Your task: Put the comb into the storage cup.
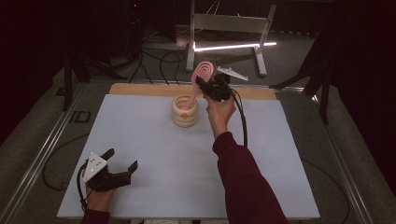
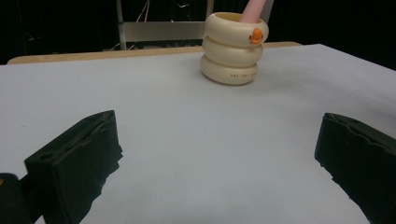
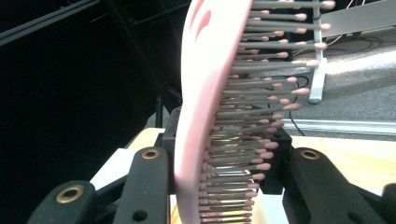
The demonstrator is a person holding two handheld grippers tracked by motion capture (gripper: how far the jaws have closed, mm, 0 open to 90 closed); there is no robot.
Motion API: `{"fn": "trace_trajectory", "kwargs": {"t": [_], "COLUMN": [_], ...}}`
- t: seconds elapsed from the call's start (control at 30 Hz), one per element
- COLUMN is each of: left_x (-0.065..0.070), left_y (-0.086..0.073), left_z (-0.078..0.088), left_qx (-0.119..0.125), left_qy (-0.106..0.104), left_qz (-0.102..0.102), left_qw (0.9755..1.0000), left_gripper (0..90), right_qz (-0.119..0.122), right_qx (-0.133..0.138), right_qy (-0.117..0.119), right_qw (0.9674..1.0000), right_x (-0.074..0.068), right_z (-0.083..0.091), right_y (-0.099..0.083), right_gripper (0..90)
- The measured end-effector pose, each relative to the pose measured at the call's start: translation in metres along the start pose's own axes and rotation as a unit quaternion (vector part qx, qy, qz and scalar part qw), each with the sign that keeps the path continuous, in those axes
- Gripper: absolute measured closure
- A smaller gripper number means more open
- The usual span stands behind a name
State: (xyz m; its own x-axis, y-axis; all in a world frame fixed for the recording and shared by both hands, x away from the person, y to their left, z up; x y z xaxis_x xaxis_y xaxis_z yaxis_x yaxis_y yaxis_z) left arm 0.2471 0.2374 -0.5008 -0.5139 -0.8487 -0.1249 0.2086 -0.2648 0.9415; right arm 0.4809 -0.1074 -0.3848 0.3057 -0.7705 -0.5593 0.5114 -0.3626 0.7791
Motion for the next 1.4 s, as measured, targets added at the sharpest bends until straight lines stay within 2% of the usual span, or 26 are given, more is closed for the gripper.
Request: {"fn": "trace_trajectory", "kwargs": {"t": [0.5, 0.63, 1.4], "left_x": [0.000, 0.000, 0.000], "left_y": [0.000, 0.000, 0.000], "left_z": [0.000, 0.000, 0.000], "left_qx": [0.001, 0.001, 0.002], "left_qy": [0.001, 0.001, 0.000], "left_qz": [0.002, 0.003, 0.003], "left_qw": [1.0000, 1.0000, 1.0000], "left_gripper": [0.7, 0.7, 0.7], "right_qz": [0.007, 0.016, 0.013], "right_qx": [-0.011, -0.010, -0.015], "right_qy": [-0.001, -0.006, -0.010], "right_qw": [0.9999, 0.9998, 0.9997], "right_x": [-0.004, -0.006, -0.004], "right_z": [-0.006, -0.008, -0.014], "right_y": [-0.011, -0.012, -0.022], "right_gripper": [63.7, 63.7, 63.8]}}
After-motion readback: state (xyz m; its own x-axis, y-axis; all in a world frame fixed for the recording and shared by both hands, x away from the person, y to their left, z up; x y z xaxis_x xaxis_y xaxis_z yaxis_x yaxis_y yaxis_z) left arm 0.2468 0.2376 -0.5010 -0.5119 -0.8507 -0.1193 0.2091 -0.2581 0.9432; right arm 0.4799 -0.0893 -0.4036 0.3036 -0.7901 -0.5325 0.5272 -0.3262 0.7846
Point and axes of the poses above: each handheld gripper's, and its own axes: z roughly backward along the jaws, y roughly out of its top, x roughly to its right, the point moved 1 cm from there along -z, roughly forward along the jaws, and after that the axes turned 13 degrees about -z, right-handed, at the moved point
